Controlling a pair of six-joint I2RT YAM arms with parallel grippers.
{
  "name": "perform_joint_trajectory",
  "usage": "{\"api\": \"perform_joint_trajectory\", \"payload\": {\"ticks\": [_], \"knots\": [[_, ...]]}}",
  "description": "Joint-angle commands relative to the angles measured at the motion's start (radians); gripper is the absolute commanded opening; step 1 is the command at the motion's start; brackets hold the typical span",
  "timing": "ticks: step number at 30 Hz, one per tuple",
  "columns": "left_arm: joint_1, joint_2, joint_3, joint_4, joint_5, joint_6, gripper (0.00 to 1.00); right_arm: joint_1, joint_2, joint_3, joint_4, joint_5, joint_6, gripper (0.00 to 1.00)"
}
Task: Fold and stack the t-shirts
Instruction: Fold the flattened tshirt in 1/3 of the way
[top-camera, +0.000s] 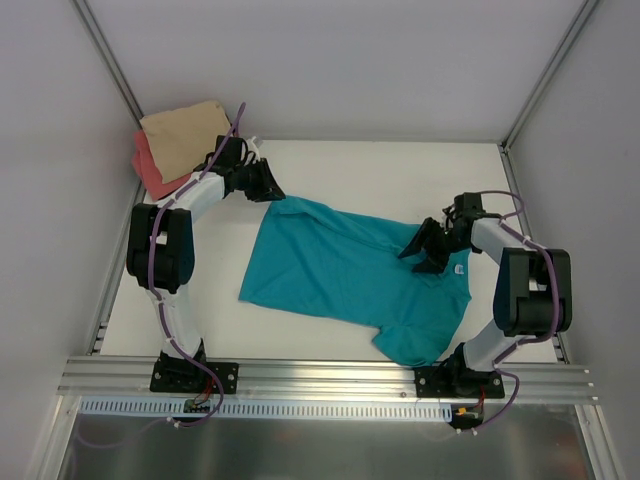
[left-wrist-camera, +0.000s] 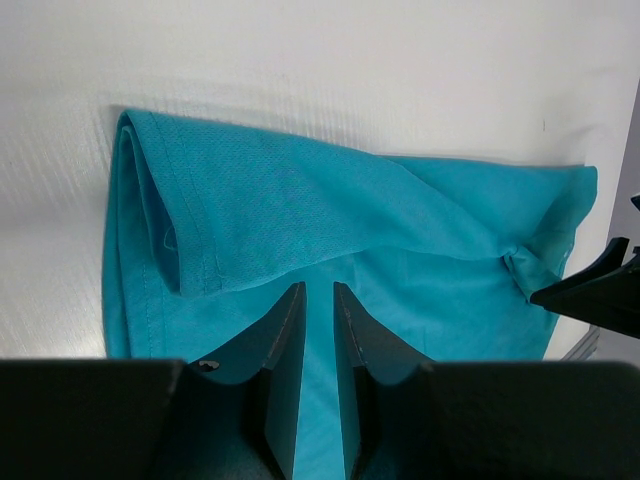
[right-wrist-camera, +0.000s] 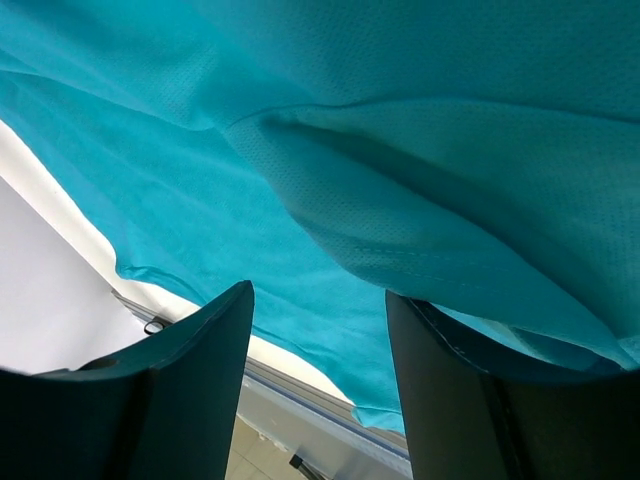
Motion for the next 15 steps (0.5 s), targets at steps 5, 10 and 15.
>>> {"api": "perform_joint_trajectory", "payload": {"ticks": [5,10,15], "knots": [[0.019,-0.066,0.002,0.009,0.041,0.007,0.18,0.002,0.060,0.052,0.019,0.038,-0.027,0.58],[0.028,-0.067,0.001,0.010,0.043,0.007,0.19,0.002,0.081,0.067,0.023,0.060,-0.038,0.53],[0.032,-0.066,-0.006,0.013,0.049,0.005,0.19,0.002,0.089,0.089,0.026,0.089,-0.036,0.43]]}}
